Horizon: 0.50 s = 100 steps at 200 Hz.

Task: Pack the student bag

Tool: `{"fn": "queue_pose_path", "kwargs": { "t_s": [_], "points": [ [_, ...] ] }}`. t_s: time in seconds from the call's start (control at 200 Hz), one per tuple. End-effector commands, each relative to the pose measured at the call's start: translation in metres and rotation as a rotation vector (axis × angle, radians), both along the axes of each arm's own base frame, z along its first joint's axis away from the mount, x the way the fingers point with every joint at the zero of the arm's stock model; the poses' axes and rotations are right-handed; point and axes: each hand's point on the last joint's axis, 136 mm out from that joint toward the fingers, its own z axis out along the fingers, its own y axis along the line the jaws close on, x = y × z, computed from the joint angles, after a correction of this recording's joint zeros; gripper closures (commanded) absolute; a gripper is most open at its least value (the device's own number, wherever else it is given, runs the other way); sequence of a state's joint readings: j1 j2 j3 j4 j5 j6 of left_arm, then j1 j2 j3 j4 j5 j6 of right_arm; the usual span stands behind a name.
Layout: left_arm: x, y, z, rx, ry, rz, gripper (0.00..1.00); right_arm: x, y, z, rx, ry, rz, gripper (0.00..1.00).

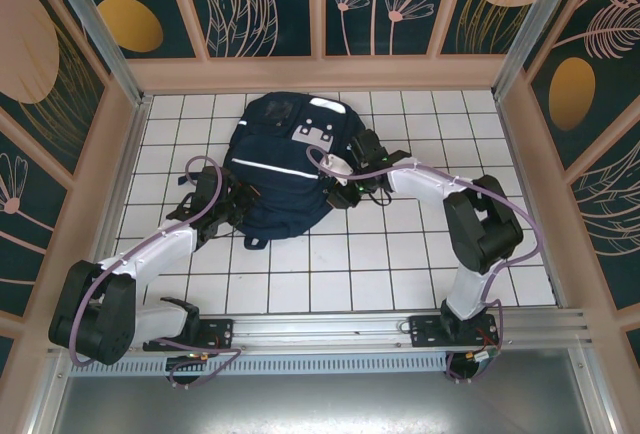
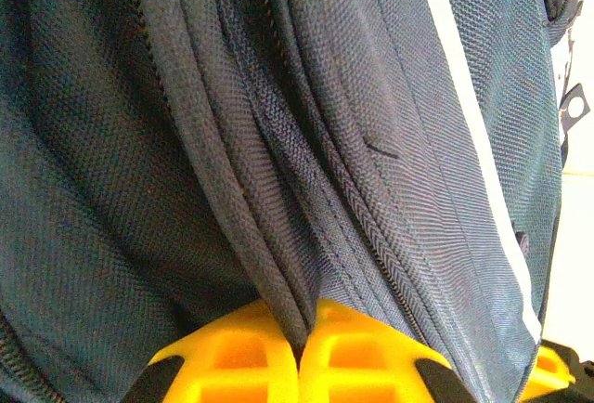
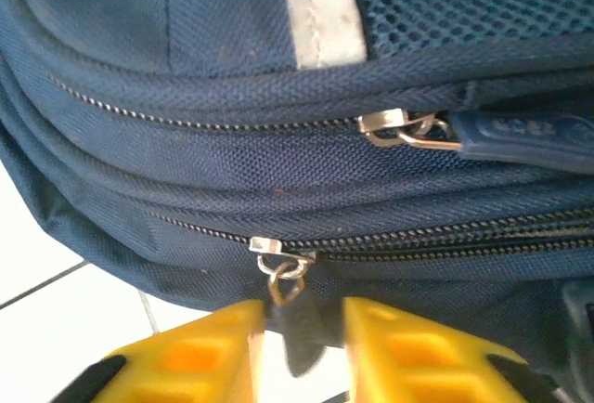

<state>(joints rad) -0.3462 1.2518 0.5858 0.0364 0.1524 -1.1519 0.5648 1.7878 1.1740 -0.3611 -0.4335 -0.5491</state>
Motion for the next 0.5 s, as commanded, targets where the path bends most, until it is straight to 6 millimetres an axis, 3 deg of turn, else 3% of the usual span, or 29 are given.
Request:
{"fn": "queue_pose_path", "kwargs": {
  "t_s": [0.0, 0.06, 0.22, 0.24, 0.355, 0.495],
  "points": [
    [0.011, 0.009, 0.015, 0.015, -0.058, 0.041, 1.0, 0.016, 0.002, 0.004, -0.015, -0.056, -0.036, 0.93],
    [0.009, 0.011, 0.012, 0.028, -0.045, 0.049, 1.0, 0.024, -0.006, 0.005, -0.046, -0.088, -0.079, 0.98],
    [0.0, 0.021, 0.005, 0.056, -0.023, 0.079, 1.0, 0.046, -0.021, 0.019, -0.072, -0.168, -0.193, 1.0],
    [-0.001, 0.022, 0.003, 0.058, -0.02, 0.081, 1.0, 0.057, -0.034, 0.021, -0.073, -0.171, -0.244, 1.0],
    [-0.004, 0.024, 0.003, 0.059, -0.027, 0.083, 1.0, 0.087, -0.061, 0.027, -0.088, -0.194, -0.402, 1.0],
    [-0.003, 0.017, 0.006, 0.033, -0.044, 0.052, 1.0, 0.109, -0.074, 0.03, -0.117, -0.216, -0.521, 1.0]
  ]
}}
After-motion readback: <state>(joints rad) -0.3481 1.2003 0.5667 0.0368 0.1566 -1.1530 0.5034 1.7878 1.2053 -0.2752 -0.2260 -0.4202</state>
